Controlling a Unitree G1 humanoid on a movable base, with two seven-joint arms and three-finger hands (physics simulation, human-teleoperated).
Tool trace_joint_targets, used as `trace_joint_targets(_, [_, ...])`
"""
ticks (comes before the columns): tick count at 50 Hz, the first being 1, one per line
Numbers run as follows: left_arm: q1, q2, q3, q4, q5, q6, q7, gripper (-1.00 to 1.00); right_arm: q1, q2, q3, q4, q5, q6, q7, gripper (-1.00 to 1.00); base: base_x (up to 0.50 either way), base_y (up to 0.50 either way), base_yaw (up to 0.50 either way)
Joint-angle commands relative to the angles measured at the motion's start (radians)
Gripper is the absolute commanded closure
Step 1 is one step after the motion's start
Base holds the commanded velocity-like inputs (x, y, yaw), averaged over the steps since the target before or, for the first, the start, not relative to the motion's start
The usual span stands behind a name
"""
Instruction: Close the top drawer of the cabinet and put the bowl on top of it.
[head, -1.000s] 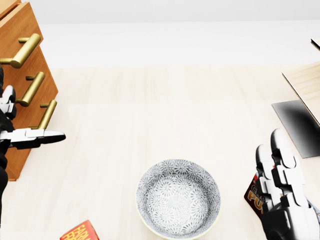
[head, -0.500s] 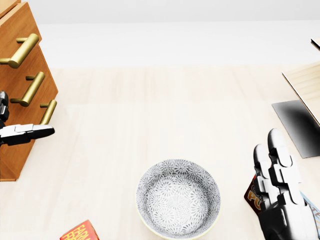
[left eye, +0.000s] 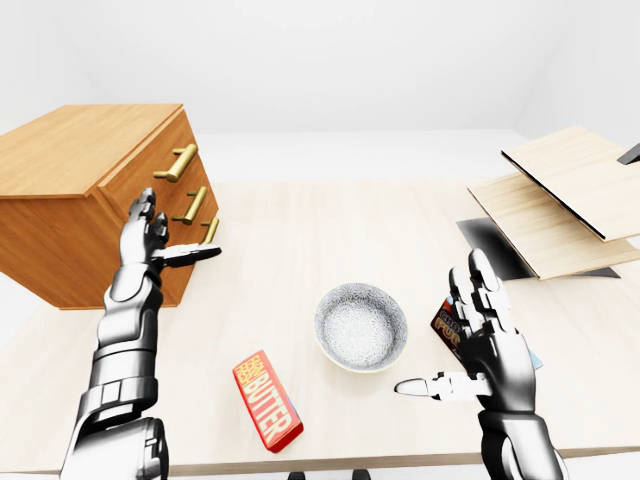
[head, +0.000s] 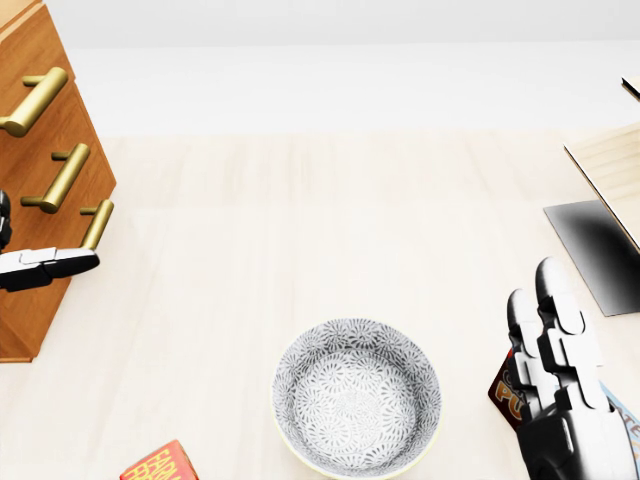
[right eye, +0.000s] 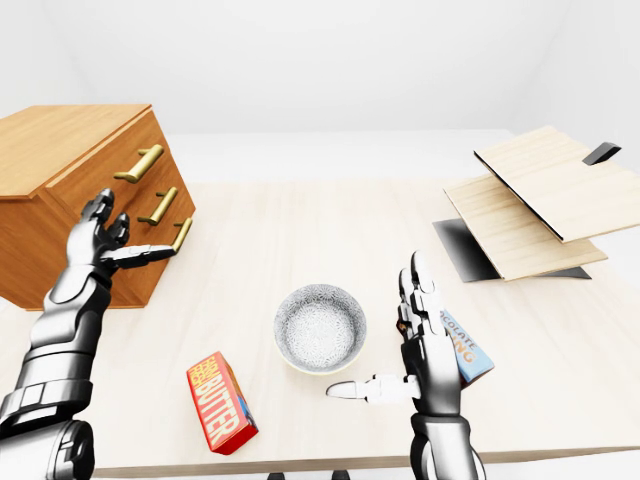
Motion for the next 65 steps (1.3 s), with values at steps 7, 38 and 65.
trace_joint_targets(7, [0.018, 0.028, 0.037, -0.037, -0.049, 0.000, 0.014, -1.00, -0.001, -0.002, -0.001, 0.004, 0.001, 0.000, -0.001, -1.00, 0.00, 0.00, 0.00])
trace_joint_targets(38, [0.049, 0.056, 0.080, -0.089, -0.210, 0.000, -0.014, -1.00, 0.002, 0.000, 0.000, 0.002, 0.000, 0.000, -0.002, -1.00, 0.00, 0.00, 0.00])
trace_joint_targets(65, [0.349, -0.170, 0.050, -0.915, -0.083, 0.000, -0.030, -1.00, -0.001, 0.003, -0.002, 0.005, -0.001, 0.000, -0.001, -1.00, 0.00, 0.00, 0.00])
